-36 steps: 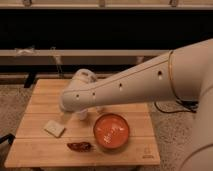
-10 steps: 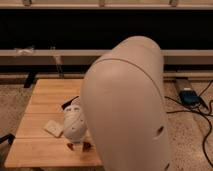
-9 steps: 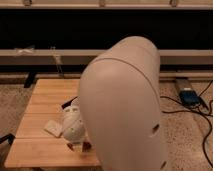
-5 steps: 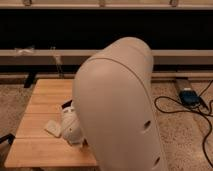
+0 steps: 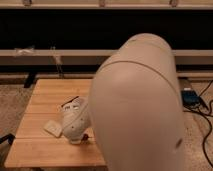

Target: Place the pepper on the white sponge

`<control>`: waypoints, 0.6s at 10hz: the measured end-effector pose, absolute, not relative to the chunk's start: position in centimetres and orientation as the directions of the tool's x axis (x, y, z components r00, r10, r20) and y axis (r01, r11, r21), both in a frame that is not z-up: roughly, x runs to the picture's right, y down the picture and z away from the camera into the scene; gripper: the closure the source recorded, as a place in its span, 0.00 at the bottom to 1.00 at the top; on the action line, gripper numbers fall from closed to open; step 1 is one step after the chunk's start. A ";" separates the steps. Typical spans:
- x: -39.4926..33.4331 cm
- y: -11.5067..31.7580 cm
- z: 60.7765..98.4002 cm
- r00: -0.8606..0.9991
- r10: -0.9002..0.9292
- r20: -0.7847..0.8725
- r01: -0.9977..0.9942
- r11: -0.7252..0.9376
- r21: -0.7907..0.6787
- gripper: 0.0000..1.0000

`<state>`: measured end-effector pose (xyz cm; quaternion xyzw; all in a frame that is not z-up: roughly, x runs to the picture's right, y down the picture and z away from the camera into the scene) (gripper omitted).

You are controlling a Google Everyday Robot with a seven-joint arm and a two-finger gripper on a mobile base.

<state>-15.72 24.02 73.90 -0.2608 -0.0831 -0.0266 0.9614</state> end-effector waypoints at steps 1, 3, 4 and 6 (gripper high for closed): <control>-17.0 22.7 73.0 0.978 -0.012 0.207 0.111 0.873 -0.475 1.00; -20.1 20.7 72.1 0.962 -0.041 0.271 0.161 0.886 -0.435 1.00; -22.0 19.8 71.9 0.951 -0.060 0.302 0.189 0.889 -0.418 1.00; -25.6 19.1 72.1 0.929 -0.115 0.352 0.259 0.882 -0.395 1.00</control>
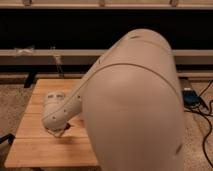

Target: Place the pepper on the white sponge

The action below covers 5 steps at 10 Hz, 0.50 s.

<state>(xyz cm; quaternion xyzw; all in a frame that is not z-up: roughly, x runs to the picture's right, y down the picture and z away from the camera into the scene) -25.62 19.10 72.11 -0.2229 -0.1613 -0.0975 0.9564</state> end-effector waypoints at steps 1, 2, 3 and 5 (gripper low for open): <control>-27.5 19.0 72.3 0.915 -0.144 0.377 0.296 0.874 -0.385 1.00; -28.8 19.0 72.7 0.905 -0.172 0.389 0.327 0.865 -0.381 1.00; -30.1 19.1 72.9 0.894 -0.191 0.405 0.354 0.856 -0.377 1.00; -30.8 19.4 73.7 0.887 -0.218 0.407 0.382 0.842 -0.381 1.00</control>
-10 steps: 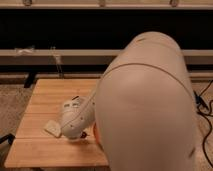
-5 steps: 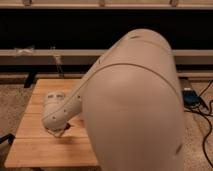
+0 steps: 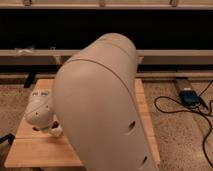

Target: Place the pepper on the white sponge

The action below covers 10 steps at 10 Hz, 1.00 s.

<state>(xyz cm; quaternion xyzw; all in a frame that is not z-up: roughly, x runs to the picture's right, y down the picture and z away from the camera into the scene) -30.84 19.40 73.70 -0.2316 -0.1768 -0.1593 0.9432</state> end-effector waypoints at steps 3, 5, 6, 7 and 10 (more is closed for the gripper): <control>-30.8 19.9 75.0 0.892 -0.222 0.393 0.383 0.832 -0.400 1.00; -30.5 19.8 75.8 0.901 -0.211 0.379 0.368 0.833 -0.412 1.00; -30.3 19.8 76.2 0.905 -0.206 0.372 0.361 0.834 -0.418 1.00; -30.2 19.7 76.6 0.908 -0.203 0.366 0.356 0.834 -0.421 1.00; -30.1 19.7 77.5 0.917 -0.191 0.351 0.339 0.837 -0.430 0.97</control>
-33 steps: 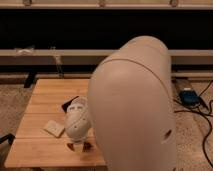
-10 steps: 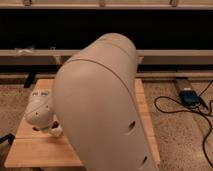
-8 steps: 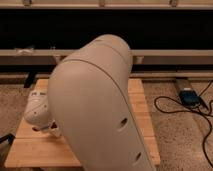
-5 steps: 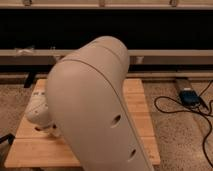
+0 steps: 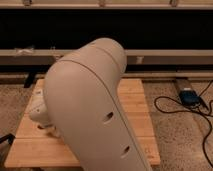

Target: Place the pepper on the white sponge

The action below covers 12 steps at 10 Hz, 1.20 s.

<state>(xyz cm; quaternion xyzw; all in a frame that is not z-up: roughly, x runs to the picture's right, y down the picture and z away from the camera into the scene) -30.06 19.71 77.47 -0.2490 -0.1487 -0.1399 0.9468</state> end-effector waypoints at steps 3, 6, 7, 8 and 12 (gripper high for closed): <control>-30.2 19.9 78.0 0.922 -0.187 0.339 0.329 0.840 -0.432 0.69; -30.1 19.9 78.4 0.926 -0.180 0.331 0.319 0.843 -0.434 0.39; -30.1 19.9 78.5 0.927 -0.179 0.329 0.317 0.843 -0.434 0.35; -30.1 19.9 78.5 0.927 -0.178 0.329 0.316 0.843 -0.434 0.34; -30.2 19.9 78.6 0.927 -0.177 0.331 0.316 0.844 -0.434 0.34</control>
